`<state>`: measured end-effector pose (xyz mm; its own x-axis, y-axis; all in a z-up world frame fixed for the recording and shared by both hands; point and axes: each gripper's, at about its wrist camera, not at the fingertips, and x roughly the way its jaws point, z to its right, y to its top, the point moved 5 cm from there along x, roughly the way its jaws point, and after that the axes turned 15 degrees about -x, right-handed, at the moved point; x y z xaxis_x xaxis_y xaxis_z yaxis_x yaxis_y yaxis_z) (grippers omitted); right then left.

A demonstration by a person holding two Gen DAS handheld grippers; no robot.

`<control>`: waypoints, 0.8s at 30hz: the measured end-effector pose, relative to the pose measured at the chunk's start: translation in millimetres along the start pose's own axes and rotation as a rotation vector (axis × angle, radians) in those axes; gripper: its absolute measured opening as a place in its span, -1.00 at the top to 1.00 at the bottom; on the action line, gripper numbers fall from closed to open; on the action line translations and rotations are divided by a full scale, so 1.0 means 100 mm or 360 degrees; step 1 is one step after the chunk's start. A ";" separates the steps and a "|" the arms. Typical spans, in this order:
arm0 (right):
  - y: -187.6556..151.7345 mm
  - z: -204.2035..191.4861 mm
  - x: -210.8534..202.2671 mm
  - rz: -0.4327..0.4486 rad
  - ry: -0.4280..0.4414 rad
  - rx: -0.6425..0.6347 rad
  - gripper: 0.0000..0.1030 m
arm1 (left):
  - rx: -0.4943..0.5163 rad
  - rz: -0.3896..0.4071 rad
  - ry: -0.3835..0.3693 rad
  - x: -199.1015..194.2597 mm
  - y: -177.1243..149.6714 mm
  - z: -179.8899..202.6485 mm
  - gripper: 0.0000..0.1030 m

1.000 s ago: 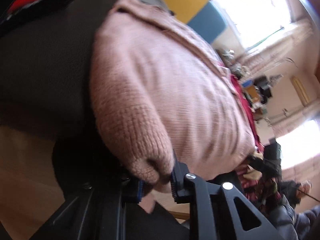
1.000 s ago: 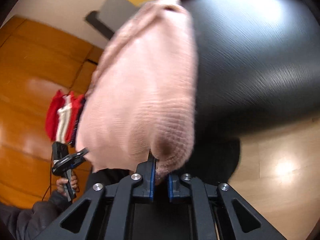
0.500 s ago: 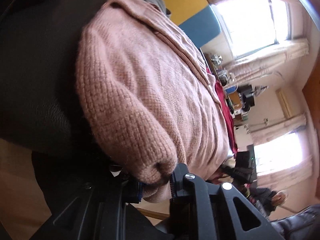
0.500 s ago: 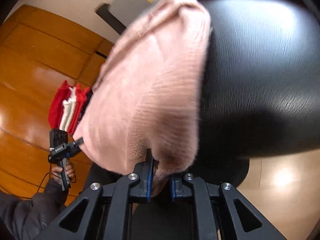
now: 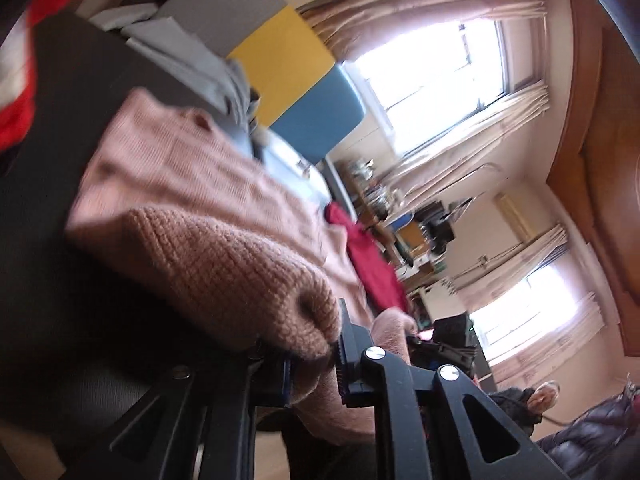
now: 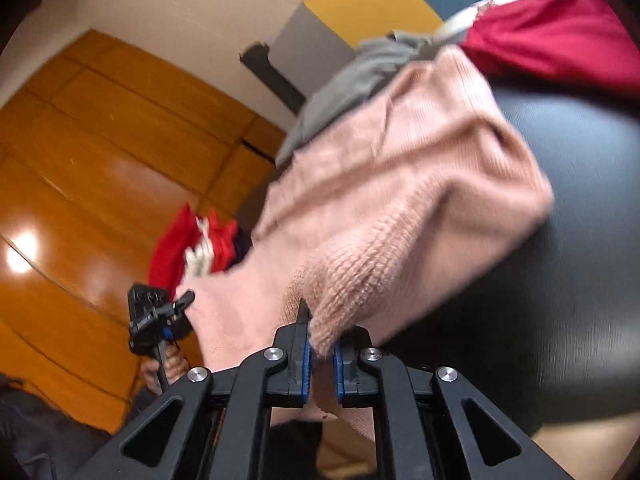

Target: Fold clothes

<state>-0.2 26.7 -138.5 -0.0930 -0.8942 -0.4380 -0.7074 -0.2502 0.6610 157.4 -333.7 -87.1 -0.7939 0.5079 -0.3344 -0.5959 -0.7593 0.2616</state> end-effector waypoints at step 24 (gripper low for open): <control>0.40 0.59 0.53 -0.0089 -0.0124 0.0019 0.88 | -0.0380 -0.0068 0.0278 0.56 0.38 -0.98 0.75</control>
<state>-75.2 -9.2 -171.4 -0.1069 -0.8471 -0.5205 -0.7212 -0.2943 0.6271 102.3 -374.2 -185.1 -0.7235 0.4794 -0.4967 -0.5666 -0.8234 0.0307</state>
